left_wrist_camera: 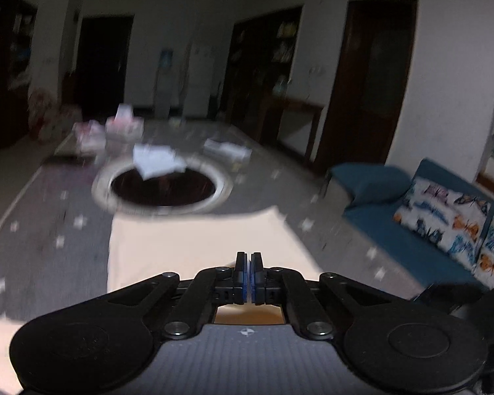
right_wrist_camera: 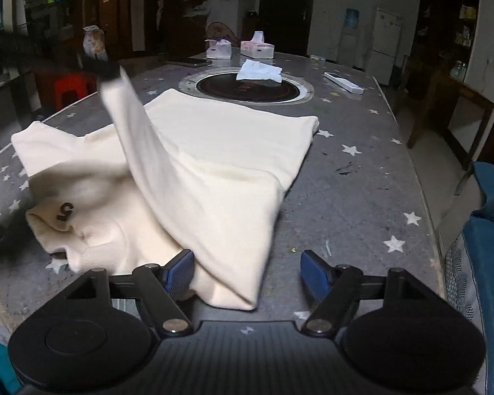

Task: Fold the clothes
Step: 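Fold the brown-printed sleeve over the body with the left gripper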

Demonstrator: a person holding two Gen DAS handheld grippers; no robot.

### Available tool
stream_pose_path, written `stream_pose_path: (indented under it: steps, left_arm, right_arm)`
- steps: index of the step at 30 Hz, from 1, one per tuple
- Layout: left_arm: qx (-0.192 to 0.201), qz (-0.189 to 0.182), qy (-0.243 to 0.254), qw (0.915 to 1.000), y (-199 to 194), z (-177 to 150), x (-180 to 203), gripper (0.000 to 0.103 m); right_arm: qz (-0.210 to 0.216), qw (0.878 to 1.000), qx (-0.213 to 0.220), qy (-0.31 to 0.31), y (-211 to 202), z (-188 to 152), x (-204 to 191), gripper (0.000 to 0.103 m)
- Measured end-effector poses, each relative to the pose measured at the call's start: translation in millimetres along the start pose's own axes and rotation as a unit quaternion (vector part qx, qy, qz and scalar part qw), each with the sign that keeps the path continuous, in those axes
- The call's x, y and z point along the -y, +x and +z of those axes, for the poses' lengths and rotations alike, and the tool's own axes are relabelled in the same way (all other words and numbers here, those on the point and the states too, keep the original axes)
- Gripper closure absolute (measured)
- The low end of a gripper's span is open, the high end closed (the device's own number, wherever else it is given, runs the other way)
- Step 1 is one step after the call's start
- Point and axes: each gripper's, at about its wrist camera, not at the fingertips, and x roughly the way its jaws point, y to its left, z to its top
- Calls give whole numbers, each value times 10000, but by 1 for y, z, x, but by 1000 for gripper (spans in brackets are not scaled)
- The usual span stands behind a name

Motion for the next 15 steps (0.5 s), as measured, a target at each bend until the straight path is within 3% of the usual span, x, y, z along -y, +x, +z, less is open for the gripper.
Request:
stream_pose_path:
  steps: [5, 15]
  left_arm:
    - [214, 24, 23, 9998, -15, 6, -2, 101]
    - [-873, 454, -198, 9949, -3, -58, -46, 98]
  right_arm:
    - [-247, 9997, -13, -56, 2, -6, 0, 30]
    - [-334, 9990, -268, -89, -12, -18, 16, 27]
